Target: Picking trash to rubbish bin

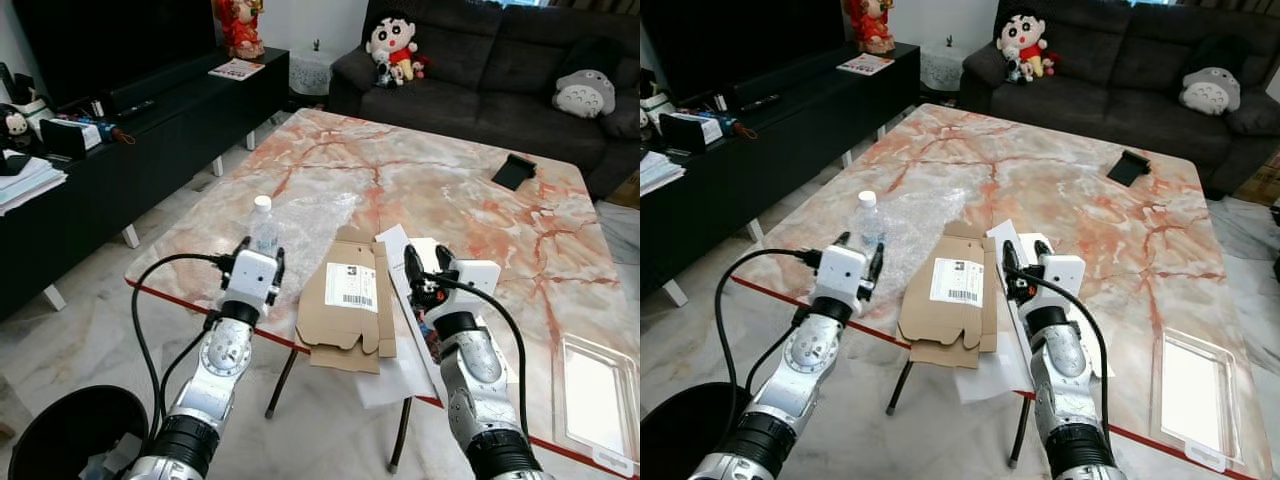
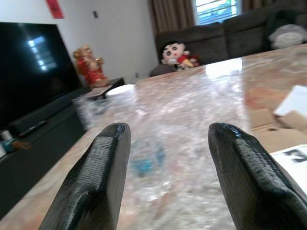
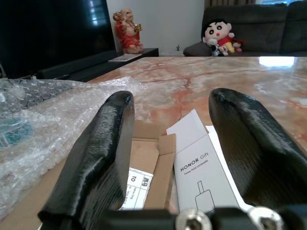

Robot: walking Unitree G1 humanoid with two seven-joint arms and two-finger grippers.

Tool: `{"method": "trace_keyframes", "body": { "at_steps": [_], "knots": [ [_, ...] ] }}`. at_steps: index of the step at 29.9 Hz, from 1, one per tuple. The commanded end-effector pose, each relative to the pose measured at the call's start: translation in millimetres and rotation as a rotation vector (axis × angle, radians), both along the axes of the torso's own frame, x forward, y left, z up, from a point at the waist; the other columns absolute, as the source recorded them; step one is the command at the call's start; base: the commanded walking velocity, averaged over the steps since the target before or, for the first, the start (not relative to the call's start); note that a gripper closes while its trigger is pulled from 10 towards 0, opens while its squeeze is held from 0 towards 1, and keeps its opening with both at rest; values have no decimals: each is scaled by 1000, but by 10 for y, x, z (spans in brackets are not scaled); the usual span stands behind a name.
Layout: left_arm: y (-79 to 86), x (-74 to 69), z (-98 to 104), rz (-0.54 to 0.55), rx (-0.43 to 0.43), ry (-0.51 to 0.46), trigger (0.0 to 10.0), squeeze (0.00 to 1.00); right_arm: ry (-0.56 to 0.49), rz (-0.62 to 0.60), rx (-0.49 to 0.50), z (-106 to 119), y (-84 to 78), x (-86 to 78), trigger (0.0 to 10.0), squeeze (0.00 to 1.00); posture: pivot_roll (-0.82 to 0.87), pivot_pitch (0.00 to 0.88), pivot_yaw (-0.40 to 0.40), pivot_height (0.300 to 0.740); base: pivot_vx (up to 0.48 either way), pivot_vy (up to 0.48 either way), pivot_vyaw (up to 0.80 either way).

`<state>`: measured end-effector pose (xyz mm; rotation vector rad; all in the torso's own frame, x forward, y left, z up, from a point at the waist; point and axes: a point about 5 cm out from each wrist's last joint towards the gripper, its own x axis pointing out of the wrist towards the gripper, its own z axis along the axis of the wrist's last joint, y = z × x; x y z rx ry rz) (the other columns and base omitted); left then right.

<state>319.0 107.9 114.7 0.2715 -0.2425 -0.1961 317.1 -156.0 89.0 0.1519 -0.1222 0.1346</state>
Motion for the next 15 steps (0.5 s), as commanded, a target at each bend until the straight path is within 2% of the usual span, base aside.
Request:
{"method": "trace_keyframes", "body": {
  "at_steps": [1,9,12,15],
  "knots": [
    [-58,2,71,-20,-5,-31,10000,0,-17,-15,-2,49,-44,19,10000,0,103,0,-92,740,0,0,0],
    [-45,24,97,-16,-20,-28,10000,0,-16,-17,-3,49,-51,19,10000,0,103,0,-92,740,0,0,0],
    [-25,42,161,-8,-13,-57,10000,0,-13,-19,-5,49,-59,25,10000,0,108,0,-97,740,0,0,0],
    [74,87,257,63,-36,-98,10000,0,-15,-17,-4,52,-55,26,10000,0,108,0,-97,740,0,0,0]
  ]
}}
